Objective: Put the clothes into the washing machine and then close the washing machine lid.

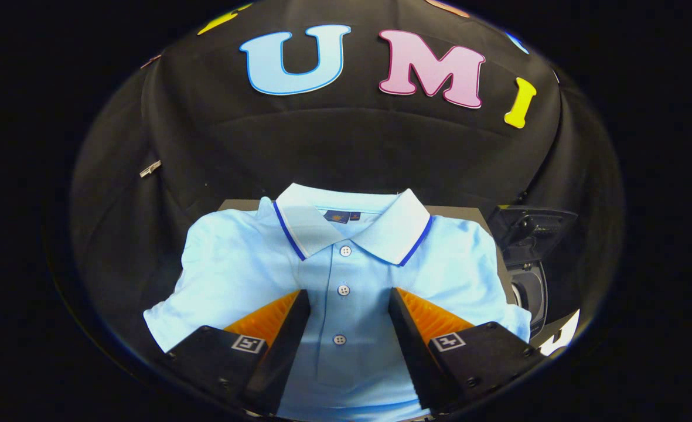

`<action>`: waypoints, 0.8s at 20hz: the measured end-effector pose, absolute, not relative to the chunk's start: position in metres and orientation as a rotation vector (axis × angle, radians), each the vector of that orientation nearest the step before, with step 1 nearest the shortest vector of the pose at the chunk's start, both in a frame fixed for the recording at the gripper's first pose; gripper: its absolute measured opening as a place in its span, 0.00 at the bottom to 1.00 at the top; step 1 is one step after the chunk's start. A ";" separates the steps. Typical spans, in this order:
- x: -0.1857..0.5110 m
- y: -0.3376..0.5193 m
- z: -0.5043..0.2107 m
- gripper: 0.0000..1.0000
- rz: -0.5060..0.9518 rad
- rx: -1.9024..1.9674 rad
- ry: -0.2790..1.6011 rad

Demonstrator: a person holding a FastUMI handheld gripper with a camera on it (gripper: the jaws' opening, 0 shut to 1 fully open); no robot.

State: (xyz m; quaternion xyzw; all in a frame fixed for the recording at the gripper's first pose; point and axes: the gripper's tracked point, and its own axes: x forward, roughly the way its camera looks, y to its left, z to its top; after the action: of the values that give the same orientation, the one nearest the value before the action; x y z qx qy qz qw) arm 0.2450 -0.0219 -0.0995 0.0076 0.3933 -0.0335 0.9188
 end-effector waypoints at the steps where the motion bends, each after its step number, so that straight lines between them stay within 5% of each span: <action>1: 0.246 -0.021 -0.101 0.81 -0.074 0.017 0.813; 3: 0.246 -0.020 -0.100 0.68 -0.084 0.012 0.827; 7: 0.249 -0.016 -0.098 0.68 -0.083 0.031 0.827; 9: 0.250 -0.013 -0.100 0.18 -0.055 -0.021 0.813; 16: 0.249 -0.013 -0.099 0.18 -0.074 0.007 0.819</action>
State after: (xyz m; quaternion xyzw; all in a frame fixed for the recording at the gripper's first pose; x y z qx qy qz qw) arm 0.2493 -0.0128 -0.0986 0.0033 0.3980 -0.0361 0.9167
